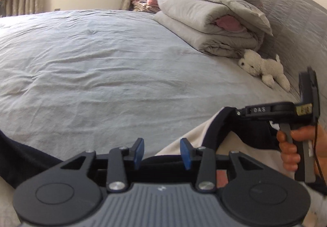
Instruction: Fold clothes
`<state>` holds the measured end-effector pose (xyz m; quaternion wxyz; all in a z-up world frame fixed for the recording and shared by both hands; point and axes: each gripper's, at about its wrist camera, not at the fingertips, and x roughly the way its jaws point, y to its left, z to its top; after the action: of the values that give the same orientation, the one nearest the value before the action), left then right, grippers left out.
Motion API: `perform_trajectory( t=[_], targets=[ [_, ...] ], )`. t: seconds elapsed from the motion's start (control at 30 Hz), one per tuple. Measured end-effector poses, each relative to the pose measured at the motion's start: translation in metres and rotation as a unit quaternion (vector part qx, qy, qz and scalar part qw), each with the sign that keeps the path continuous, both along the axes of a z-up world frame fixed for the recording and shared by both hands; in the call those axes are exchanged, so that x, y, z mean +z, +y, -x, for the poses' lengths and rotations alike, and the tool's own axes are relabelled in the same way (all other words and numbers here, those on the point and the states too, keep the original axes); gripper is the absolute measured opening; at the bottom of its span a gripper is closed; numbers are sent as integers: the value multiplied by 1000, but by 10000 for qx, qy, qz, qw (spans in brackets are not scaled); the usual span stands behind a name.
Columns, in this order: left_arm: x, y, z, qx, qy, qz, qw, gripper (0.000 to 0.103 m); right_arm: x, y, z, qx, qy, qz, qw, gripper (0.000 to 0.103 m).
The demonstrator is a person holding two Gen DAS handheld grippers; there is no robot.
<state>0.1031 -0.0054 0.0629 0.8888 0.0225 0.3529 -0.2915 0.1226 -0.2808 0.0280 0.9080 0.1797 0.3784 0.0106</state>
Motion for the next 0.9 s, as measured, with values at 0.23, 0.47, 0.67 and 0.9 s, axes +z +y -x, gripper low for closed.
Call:
perform_trajectory(
  t=[0.23, 0.47, 0.67, 0.9],
  targets=[
    [-11, -26, 32, -1183, -784, -817, 9865, 72, 7, 5, 3, 497, 69, 362, 9981, 26],
    [-26, -34, 34, -1447, -951, -1035, 9794, 47, 11, 9, 6, 1003, 140, 716, 9923, 26],
    [-15, -27, 11, -939, -997, -774, 9875, 10, 10, 1, 2, 868, -50, 584, 9945, 26],
    [-13, -13, -43, 706, -443, 9, 9965, 11, 8, 3, -7, 768, -292, 485, 9954, 26]
  ],
)
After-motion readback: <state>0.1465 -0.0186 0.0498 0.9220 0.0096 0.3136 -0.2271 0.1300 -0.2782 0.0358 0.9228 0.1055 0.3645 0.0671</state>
